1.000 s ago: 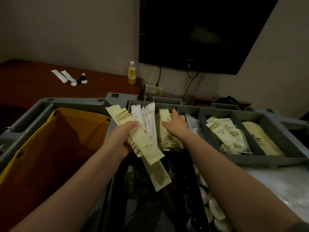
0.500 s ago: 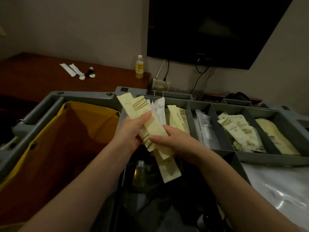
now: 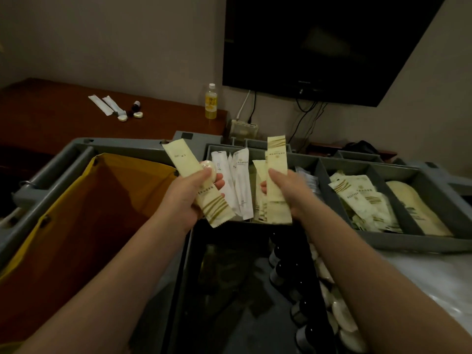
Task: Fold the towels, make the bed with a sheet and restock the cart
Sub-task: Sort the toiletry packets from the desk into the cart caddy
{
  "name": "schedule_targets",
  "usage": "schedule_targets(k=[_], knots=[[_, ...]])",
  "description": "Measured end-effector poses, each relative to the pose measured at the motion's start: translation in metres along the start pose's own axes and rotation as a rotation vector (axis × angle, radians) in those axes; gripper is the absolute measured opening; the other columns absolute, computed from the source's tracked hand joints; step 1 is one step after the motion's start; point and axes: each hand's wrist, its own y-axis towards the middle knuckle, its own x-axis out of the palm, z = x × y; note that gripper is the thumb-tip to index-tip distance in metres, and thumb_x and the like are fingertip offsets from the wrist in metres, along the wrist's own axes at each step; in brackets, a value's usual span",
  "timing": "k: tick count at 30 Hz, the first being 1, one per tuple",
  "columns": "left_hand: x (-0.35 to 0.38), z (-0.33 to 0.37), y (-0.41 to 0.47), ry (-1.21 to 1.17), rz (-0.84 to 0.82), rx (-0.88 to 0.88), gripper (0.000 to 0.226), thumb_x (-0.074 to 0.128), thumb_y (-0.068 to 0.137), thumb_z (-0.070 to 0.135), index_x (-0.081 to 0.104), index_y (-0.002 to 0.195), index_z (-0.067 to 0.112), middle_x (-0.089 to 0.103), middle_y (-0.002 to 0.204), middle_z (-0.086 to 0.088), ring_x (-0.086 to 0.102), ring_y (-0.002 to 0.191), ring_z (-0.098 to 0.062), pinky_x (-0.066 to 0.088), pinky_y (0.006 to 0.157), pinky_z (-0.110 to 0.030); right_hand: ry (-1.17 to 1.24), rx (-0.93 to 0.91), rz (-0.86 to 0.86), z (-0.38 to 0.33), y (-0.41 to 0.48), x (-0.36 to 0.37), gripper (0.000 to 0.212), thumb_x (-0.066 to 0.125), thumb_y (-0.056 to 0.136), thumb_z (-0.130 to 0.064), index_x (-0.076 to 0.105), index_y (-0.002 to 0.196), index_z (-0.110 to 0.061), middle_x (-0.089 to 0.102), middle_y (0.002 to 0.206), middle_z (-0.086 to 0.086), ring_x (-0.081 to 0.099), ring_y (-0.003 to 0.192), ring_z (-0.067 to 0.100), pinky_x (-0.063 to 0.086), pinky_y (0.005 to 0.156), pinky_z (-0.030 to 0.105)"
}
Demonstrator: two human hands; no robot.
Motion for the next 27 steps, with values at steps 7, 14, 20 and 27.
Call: schedule_targets(k=[7,14,20,27], knots=[[0.0,-0.002,-0.005,-0.061,-0.036,-0.094,0.04,0.043,0.098,0.023,0.036,0.137,0.013,0.065,0.098,-0.015,0.065,0.084,-0.025,0.048,0.061,-0.042,-0.592,0.0,0.108,0.004,0.046,-0.004,0.049,0.047,0.093,-0.012,0.036,0.14,-0.01,0.046,0.139,0.015,0.048,0.122,0.034,0.042,0.102,0.042],[0.007,-0.008,-0.003,0.096,-0.088,-0.03,0.023,0.045,0.099,0.023,0.049,0.121,0.016,0.063,0.105,-0.01,0.063,0.092,-0.028,0.053,0.063,-0.043,-0.476,-0.298,-0.161,-0.012,-0.033,0.031,0.058,0.057,0.091,-0.043,0.035,0.141,-0.023,0.053,0.122,-0.002,0.057,0.09,0.009,0.049,0.071,0.024],[0.009,-0.015,-0.003,0.424,-0.135,0.182,0.023,0.048,0.097,0.029,0.05,0.119,0.024,0.062,0.111,-0.004,0.063,0.089,-0.018,0.053,0.053,-0.029,-0.458,-0.305,-0.292,0.005,-0.045,0.039,0.058,0.071,0.083,-0.027,0.042,0.133,-0.02,0.057,0.105,-0.008,0.058,0.093,0.01,0.049,0.069,0.018],[-0.005,-0.015,-0.003,0.438,-0.118,0.135,0.026,0.048,0.098,0.025,0.051,0.123,0.021,0.066,0.099,-0.006,0.064,0.084,-0.02,0.053,0.059,-0.029,-0.406,-0.23,0.141,0.007,-0.001,0.005,0.079,0.067,0.085,-0.021,0.02,0.148,-0.014,0.051,0.133,0.007,0.055,0.114,0.024,0.044,0.085,0.029]])
